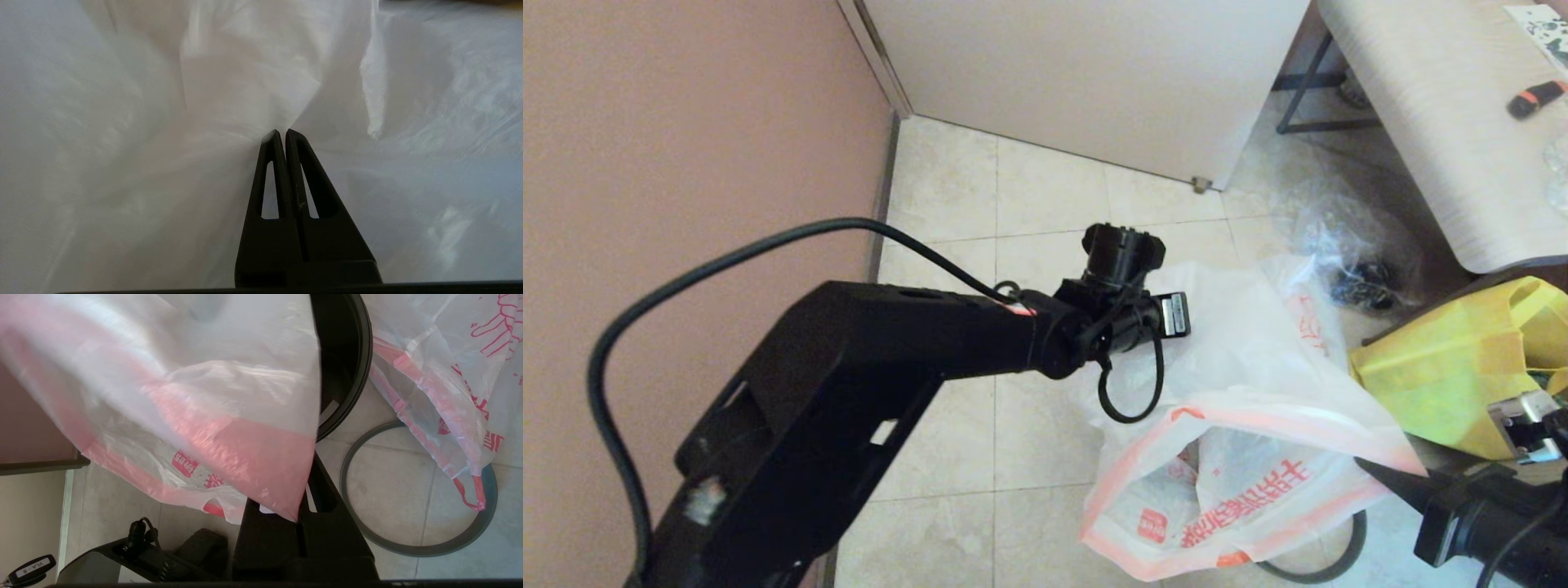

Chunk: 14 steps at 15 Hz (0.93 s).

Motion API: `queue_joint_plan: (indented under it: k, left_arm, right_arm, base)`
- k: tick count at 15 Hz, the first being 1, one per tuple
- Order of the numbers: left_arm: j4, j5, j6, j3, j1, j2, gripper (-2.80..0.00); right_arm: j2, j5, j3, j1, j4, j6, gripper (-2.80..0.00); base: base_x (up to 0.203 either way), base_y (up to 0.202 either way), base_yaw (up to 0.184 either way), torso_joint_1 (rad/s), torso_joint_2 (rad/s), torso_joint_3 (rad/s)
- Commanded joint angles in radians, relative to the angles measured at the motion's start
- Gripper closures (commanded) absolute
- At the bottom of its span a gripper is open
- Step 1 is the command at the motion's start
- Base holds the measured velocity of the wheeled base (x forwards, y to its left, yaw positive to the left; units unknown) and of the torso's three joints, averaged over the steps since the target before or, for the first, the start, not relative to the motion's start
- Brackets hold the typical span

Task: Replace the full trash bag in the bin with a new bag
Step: Put the new garbage bag on the trash can

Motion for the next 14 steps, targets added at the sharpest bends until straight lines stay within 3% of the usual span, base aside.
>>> queue_joint_plan:
  k: [1,4,8,12,14]
  left_arm:
    - [-0.036,0.034,0.028,0.008,-0.016,0.134,0.0]
    - [-0.064,0.098,0.032,0.129,-0.044,0.087,0.0]
    - [-0.074,0.057,0.006,0.375,-0.148,-0.071,0.0]
    - [-0.064,-0.01,-0.022,0.405,-0.232,-0.074,0.0]
    - [-0.066,-0.015,-0.032,0.396,-0.229,-0.072,0.0]
  right_arm:
    - [-0.002,0.002,0.003,0.001,-0.008,0.001,0.0]
    - [-0.005,0.001,-0.003,-0.004,-0.008,0.001,0.0]
    - [-0.007,0.002,-0.006,-0.002,-0.009,0.002,0.0]
    - [-0.013,0.001,-0.01,-0.011,-0.006,0.002,0.0]
    - [-0.013,0.001,-0.016,-0.016,-0.005,0.001,0.0]
  base:
    - [0.0,0.0,0.0,0.0,0.0,0.0]
    - [0.0,0.0,0.0,0.0,0.0,0.0]
    - [0.0,0.0,0.0,0.0,0.0,0.0]
    - [0.0,0.0,0.0,0.0,0.0,0.0]
    - [0.0,0.0,0.0,0.0,0.0,0.0]
